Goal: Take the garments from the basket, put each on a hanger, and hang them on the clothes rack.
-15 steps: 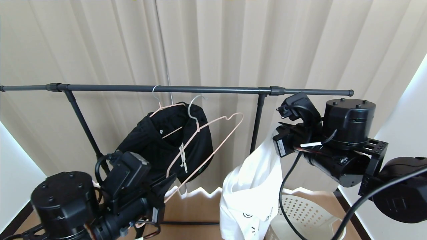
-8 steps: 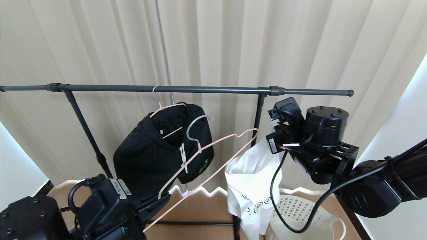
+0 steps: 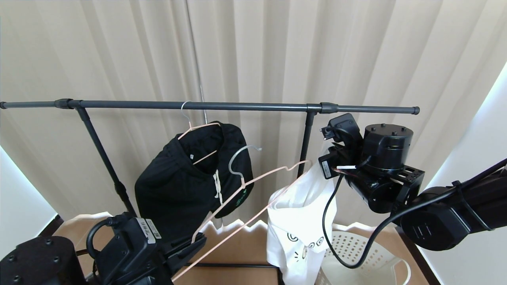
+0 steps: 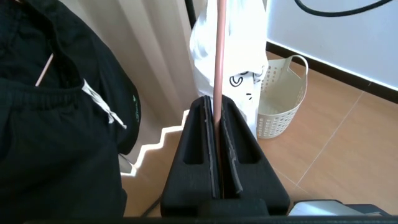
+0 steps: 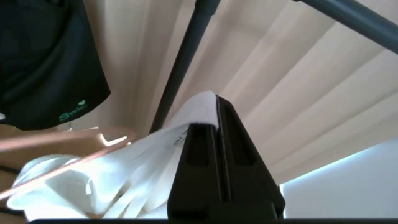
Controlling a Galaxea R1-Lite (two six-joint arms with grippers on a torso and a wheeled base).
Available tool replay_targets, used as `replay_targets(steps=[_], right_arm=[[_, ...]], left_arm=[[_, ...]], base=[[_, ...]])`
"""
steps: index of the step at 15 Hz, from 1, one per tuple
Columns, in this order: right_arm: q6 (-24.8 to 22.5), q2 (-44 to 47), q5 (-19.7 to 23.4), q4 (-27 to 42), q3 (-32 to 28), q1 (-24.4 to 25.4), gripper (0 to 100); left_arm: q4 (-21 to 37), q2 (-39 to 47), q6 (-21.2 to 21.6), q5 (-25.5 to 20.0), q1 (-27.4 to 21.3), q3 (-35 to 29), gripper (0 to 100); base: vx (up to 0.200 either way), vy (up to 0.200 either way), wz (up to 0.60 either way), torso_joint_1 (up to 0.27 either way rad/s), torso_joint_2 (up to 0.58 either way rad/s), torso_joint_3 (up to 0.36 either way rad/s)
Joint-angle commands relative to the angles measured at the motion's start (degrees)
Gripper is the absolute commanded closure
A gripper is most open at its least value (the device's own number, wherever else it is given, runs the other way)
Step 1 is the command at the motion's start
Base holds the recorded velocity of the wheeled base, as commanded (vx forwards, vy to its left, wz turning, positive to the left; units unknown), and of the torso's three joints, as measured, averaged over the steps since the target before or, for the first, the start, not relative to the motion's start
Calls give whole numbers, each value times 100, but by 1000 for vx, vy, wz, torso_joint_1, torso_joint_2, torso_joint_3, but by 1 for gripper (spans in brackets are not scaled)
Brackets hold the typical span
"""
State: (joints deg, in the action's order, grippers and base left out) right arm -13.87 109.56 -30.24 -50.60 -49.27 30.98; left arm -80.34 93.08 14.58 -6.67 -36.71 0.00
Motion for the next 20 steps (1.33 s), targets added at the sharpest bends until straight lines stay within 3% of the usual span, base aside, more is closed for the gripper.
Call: replay_targets(steps=[1, 13, 20], right_arm=[[-1, 13, 1, -2, -82, -118, 100], [-1, 277, -8, 7, -258, -355, 100], [16, 417, -227, -11, -487, -470, 100]], left_arm=[[44, 26, 1, -1, -91, 0, 100], [-96, 229, -43, 8, -117, 0, 100], [-96, 237, 10, -291, -117, 0, 100]], base=[[0, 0, 0, 0, 0, 0], [0, 0, 0, 0, 0, 0], [0, 0, 0, 0, 0, 0]])
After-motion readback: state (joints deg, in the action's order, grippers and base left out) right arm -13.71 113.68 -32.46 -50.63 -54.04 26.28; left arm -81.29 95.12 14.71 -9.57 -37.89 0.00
